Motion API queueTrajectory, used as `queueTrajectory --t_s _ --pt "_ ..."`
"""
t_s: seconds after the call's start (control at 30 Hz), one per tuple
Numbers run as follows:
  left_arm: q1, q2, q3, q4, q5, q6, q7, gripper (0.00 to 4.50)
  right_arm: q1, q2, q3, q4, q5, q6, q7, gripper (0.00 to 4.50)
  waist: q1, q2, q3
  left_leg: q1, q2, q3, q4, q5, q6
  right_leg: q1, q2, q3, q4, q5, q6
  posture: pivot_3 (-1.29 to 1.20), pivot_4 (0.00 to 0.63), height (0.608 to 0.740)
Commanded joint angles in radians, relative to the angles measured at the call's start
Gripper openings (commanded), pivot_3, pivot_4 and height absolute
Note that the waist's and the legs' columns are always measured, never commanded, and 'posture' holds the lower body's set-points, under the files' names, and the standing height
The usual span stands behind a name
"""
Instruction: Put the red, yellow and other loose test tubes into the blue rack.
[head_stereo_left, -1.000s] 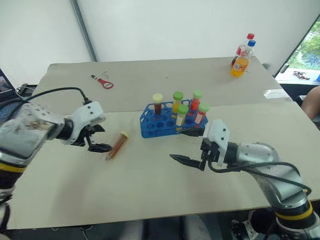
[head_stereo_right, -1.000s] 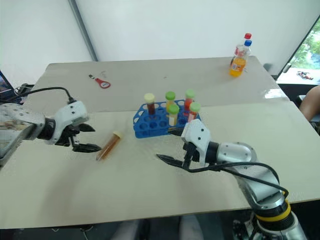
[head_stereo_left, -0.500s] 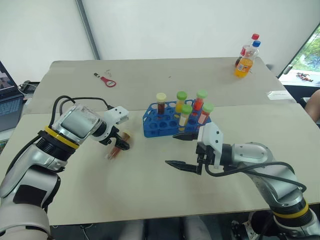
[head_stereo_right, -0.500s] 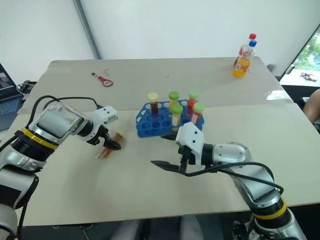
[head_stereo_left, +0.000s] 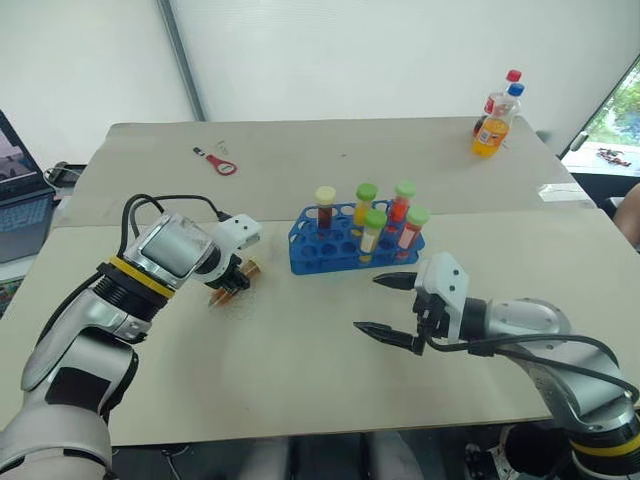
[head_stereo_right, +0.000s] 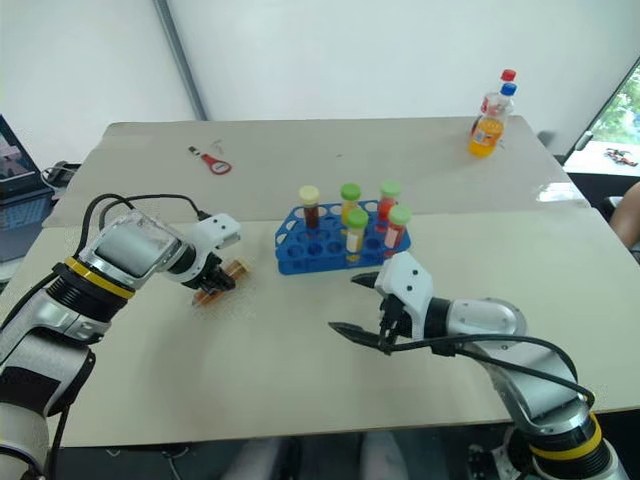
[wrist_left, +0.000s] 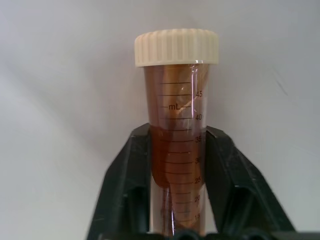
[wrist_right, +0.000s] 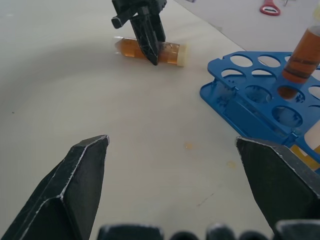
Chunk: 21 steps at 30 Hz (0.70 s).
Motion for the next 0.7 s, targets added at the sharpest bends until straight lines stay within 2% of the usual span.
queueTrajectory --t_s 0.03,0.13,0.27,0.47,0.57,0.7 --pt "0.032 -0.007 0.011 0.007 0.007 -0.064 -0.005 0.86 0.005 -0.018 -0.057 -0.062 0.045 0.038 -0.014 4.50 0.004 0.000 0.000 0.000 0.000 0.000 0.000 0.000 0.000 0.000 0.000 0.000 0.000 0.000 0.000 0.00 0.150 0.740" --pt "0.031 0.023 0.044 -0.005 0.017 -0.167 -0.038 0.86 0.007 -0.029 -0.090 -0.078 0.076 0.070 -0.021 4.50 0.006 0.000 0.000 0.001 0.000 0.000 0.000 0.000 -0.001 0.001 0.000 0.000 0.001 0.000 0.000 0.00 0.150 0.740" --pt "0.029 0.052 0.104 -0.007 0.005 -0.209 -0.076 0.86 0.008 -0.055 -0.114 -0.075 0.083 0.071 -0.011 4.50 0.006 0.000 0.000 -0.001 0.000 0.000 0.001 0.001 -0.001 -0.001 0.000 0.000 0.001 0.000 0.000 0.00 0.150 0.740" --pt "0.033 0.088 0.254 -0.074 -0.076 -0.360 -0.188 0.86 0.004 -0.083 -0.163 -0.065 0.096 0.038 0.014 4.50 0.000 -0.001 0.000 -0.003 0.000 0.000 0.001 0.000 -0.001 -0.003 0.000 0.000 0.001 0.000 0.000 0.00 0.150 0.740" --pt "0.025 0.052 0.366 -0.051 -0.120 -0.451 -0.182 0.86 -0.006 -0.089 -0.179 -0.060 0.089 -0.001 0.024 4.50 0.000 -0.001 0.000 -0.004 0.000 0.000 0.001 0.000 0.000 -0.003 0.000 -0.001 -0.001 0.000 0.000 0.00 0.150 0.740" --pt "0.075 -0.037 0.497 -0.125 -0.242 -0.447 -0.177 0.86 0.003 -0.057 -0.186 -0.068 0.038 -0.090 -0.012 4.50 0.000 -0.001 0.000 -0.003 0.001 0.000 0.001 0.000 0.000 -0.002 0.000 -0.001 -0.001 0.000 0.000 0.00 0.150 0.740"
